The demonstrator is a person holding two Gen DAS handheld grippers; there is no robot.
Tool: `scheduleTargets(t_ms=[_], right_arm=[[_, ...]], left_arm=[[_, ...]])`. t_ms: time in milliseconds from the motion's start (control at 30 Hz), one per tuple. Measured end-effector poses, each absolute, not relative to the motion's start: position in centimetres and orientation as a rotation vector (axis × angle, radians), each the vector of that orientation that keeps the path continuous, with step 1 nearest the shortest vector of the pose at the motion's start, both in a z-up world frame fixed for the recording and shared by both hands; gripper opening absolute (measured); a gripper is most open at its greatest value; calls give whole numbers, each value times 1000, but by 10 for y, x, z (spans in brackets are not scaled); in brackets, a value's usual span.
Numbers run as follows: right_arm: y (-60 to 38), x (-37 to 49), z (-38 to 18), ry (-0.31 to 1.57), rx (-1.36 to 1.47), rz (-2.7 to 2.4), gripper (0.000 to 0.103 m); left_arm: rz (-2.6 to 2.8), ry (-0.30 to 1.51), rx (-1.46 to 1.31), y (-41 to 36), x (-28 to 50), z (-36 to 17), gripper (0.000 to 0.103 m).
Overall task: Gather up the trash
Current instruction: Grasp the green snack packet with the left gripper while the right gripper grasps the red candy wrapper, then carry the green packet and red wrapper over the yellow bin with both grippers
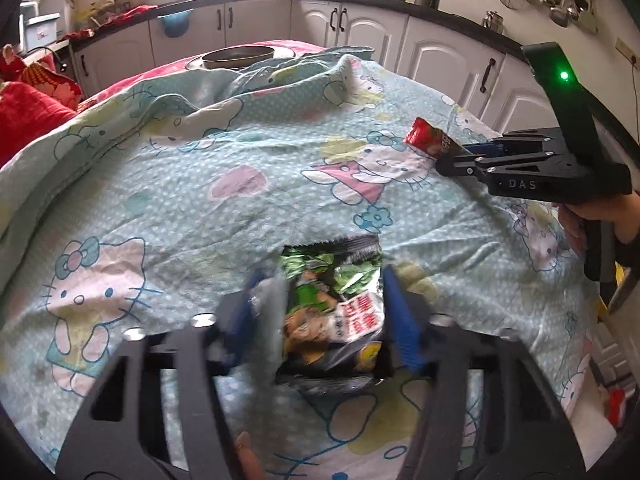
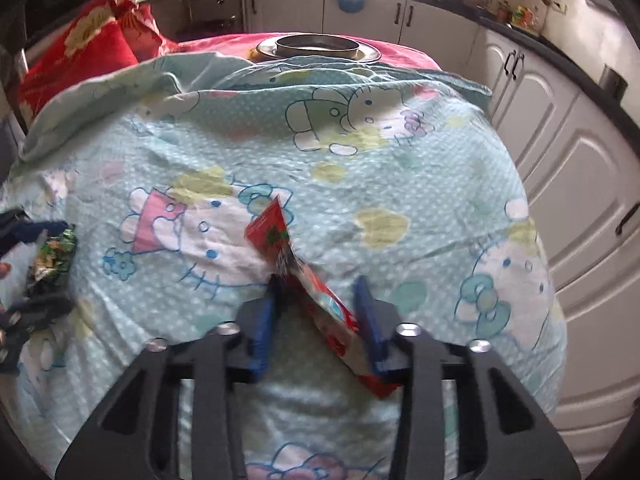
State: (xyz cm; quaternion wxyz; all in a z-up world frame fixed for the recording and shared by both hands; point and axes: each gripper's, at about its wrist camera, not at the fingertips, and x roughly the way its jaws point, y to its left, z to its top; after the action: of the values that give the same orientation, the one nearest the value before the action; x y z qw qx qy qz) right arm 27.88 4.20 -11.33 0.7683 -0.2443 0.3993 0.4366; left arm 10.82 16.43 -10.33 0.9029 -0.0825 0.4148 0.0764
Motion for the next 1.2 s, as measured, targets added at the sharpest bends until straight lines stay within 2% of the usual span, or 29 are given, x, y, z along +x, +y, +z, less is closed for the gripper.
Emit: scheduleTargets(t_ms=[67, 267, 500, 833, 1200], right_arm=[[34, 275, -113, 872, -504, 939, 21], [10, 262, -112, 892, -411, 920, 17], [-35, 234, -110, 905, -283, 891, 13], [-107, 197, -92, 875, -145, 826, 13], [-189, 183, -56, 813, -55, 708, 13]], left_arm=[[146, 861, -156, 160, 108, -104, 36], [104, 856, -148, 147, 109, -103, 20], [55, 844, -161, 128, 112, -100, 11], [-24, 820, -145, 86, 119, -89, 10], [-111, 742, -86, 37, 127, -50, 10]])
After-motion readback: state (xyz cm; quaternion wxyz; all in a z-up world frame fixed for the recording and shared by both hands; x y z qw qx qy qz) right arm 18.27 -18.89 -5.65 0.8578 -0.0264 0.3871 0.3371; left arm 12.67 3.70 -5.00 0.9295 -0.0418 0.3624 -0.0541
